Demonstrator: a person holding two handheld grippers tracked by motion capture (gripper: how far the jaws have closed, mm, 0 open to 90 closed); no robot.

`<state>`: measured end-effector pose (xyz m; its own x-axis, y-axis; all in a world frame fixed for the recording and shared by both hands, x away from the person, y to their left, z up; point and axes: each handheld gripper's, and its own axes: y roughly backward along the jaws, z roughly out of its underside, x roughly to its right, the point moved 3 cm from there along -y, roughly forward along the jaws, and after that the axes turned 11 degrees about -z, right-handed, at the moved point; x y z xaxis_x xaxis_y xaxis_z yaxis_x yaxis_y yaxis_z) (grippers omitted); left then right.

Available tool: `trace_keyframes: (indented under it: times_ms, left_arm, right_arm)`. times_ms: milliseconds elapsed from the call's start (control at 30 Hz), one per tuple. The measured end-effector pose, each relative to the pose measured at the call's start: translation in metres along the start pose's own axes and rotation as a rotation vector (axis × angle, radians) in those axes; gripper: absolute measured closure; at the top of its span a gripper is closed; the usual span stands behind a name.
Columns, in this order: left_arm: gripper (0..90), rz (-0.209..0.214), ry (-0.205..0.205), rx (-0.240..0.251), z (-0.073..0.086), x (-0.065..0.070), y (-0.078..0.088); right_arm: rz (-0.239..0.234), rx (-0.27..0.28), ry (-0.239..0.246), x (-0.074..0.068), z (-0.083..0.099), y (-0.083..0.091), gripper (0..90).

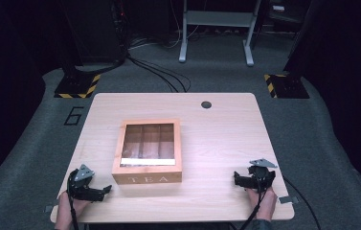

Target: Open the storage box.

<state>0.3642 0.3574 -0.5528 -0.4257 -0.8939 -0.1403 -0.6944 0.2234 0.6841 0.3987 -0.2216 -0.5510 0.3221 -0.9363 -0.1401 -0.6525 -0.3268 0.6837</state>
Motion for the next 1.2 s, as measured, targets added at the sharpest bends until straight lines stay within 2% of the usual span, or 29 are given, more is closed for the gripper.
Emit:
trace_keyframes:
  times_ms: [300, 433, 533, 667, 800, 933, 1033, 1200]
  left_arm:
    - [0.0, 0.005, -0.013, 0.013, 0.0, 0.001, 0.002]
    - [0.0, 0.026, 0.006, 0.041, -0.001, 0.001, 0.004]
    - [0.0, 0.06, 0.031, 0.072, -0.004, 0.001, 0.008]
    - [0.0, 0.094, 0.048, 0.133, -0.017, 0.003, 0.014]
    - [0.0, 0.116, 0.037, 0.162, -0.027, 0.011, 0.014]
    - [0.0, 0.142, -0.001, 0.173, -0.036, 0.02, 0.013]
    - [0.2, 0.146, -0.007, 0.186, -0.04, 0.023, 0.012]
    - [5.9, 0.176, 0.012, 0.215, -0.049, 0.026, 0.011]
  right_arm:
    - [0.002, 0.0, -0.002, 0.0, 0.0, 0.0, 0.0]
    - [0.001, 0.0, -0.001, 0.0, 0.0, 0.0, 0.0]
    - [0.002, 0.0, -0.001, 0.0, 0.0, 0.0, 0.0]
    - [0.002, 0.0, -0.001, 0.0, 0.0, 0.0, 0.0]
    - [0.001, 0.001, 0.0, 0.0, 0.0, 0.0, 0.0]
    - [0.002, 0.0, 0.0, 0.0, 0.0, 0.0, 0.0]
    - [0.002, 0.0, 0.0, 0.0, 0.0, 0.0, 0.0]
    - [0.003, -0.001, 0.002, 0.0, 0.0, 0.0, 0.0]
